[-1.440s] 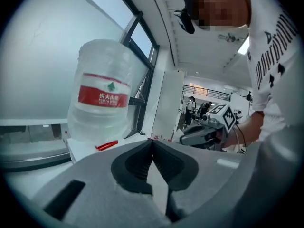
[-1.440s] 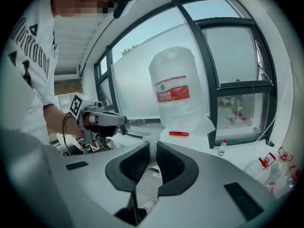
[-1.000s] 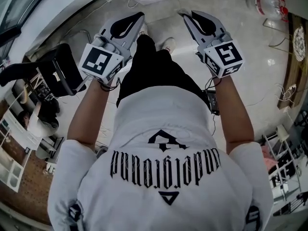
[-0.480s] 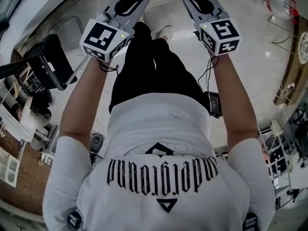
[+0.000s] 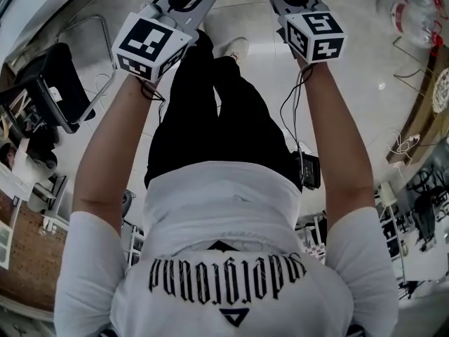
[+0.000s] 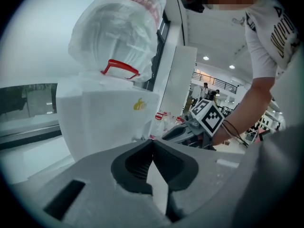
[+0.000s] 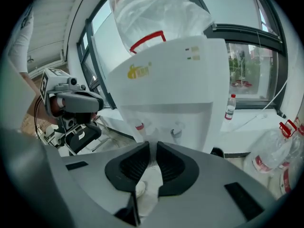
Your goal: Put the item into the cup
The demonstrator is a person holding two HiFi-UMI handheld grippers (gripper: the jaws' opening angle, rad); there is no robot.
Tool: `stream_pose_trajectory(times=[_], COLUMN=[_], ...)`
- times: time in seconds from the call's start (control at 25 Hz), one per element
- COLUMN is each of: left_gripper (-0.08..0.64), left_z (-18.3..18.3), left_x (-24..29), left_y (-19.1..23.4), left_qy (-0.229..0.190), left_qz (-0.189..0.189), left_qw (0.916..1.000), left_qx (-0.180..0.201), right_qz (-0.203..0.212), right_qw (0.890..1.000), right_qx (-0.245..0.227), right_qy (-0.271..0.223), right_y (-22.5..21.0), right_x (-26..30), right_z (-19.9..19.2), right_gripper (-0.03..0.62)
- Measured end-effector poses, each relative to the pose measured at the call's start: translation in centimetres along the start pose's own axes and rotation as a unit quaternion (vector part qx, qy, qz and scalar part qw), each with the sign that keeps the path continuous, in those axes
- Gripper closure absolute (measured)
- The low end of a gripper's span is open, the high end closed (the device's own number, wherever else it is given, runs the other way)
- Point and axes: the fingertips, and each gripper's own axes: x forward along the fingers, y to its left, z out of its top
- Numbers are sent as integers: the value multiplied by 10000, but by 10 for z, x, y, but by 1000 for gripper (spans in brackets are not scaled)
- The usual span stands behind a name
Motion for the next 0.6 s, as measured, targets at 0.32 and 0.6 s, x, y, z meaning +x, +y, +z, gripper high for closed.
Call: stream_pose_trajectory(times=[0.32, 0.6], left_gripper=[548, 548], left_z=[-21, -28], left_x=[30, 40], left_y=[14, 25], left_qy=[-66, -92], left_qz=[45, 81], left_qw=[10000, 9999], left_qx=[-28, -50], right_qz=[-174, -274], right_qw=[9996, 9993], right_qx=[124, 70], right_qy=[163, 241], right_y=[-26, -40], right_x=[42, 76], right_z=[-31, -39], right_gripper=[538, 538])
